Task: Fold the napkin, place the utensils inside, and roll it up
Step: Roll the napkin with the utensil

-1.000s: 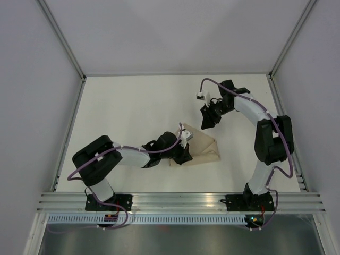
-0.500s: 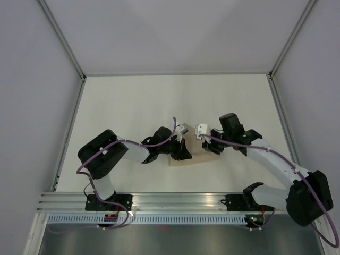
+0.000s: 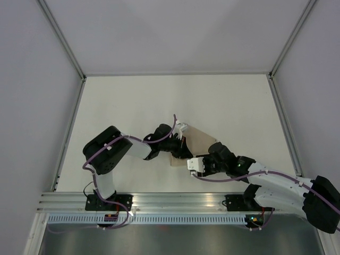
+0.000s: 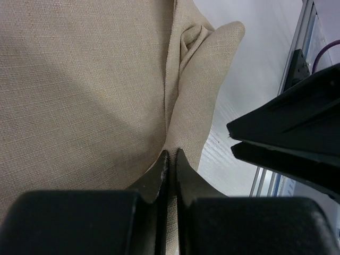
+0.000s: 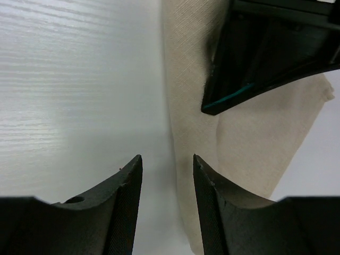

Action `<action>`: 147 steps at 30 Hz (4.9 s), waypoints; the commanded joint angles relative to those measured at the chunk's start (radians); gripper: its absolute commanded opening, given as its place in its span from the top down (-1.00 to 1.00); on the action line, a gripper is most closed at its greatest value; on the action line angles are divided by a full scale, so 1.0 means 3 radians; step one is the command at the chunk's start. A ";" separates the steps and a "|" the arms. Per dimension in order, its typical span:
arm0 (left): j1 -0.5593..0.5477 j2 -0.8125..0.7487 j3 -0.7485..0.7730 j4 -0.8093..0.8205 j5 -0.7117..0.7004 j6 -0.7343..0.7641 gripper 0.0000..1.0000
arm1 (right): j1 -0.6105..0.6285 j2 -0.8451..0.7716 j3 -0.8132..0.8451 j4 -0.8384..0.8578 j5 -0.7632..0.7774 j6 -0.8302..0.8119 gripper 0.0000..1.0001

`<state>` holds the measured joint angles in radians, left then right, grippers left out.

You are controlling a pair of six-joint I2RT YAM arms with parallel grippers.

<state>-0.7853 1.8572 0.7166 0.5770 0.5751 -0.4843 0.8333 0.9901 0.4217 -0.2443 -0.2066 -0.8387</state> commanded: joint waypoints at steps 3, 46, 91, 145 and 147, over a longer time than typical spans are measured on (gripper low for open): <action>-0.0026 0.0385 -0.0221 -0.0936 -0.0204 0.0080 0.95 | 0.0239 0.0044 -0.0199 0.0568 0.0544 -0.0047 0.01; 0.0276 -0.1031 -0.0067 -0.1304 -0.0622 -0.0180 -0.04 | 0.0454 0.0969 0.0240 -0.0034 0.0065 -0.0073 0.92; -0.0860 -0.1492 0.0398 -0.2291 -0.2173 0.1783 -0.24 | -0.1049 0.4308 0.3493 -0.2806 -0.1500 -0.0324 0.91; -0.0379 -0.0306 0.0224 -0.1606 -0.0695 0.0858 0.95 | -0.2015 0.2632 0.3120 -0.1840 -0.1649 0.0515 0.04; -0.0328 -0.0244 0.0270 -0.1678 -0.0608 0.0781 0.95 | -0.2052 0.2286 0.2871 -0.1641 -0.1557 0.0525 0.04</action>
<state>-0.9009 1.7107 0.8043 0.2153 0.3260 -0.1902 0.2295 1.8202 1.3582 -0.8349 -0.7033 -0.7006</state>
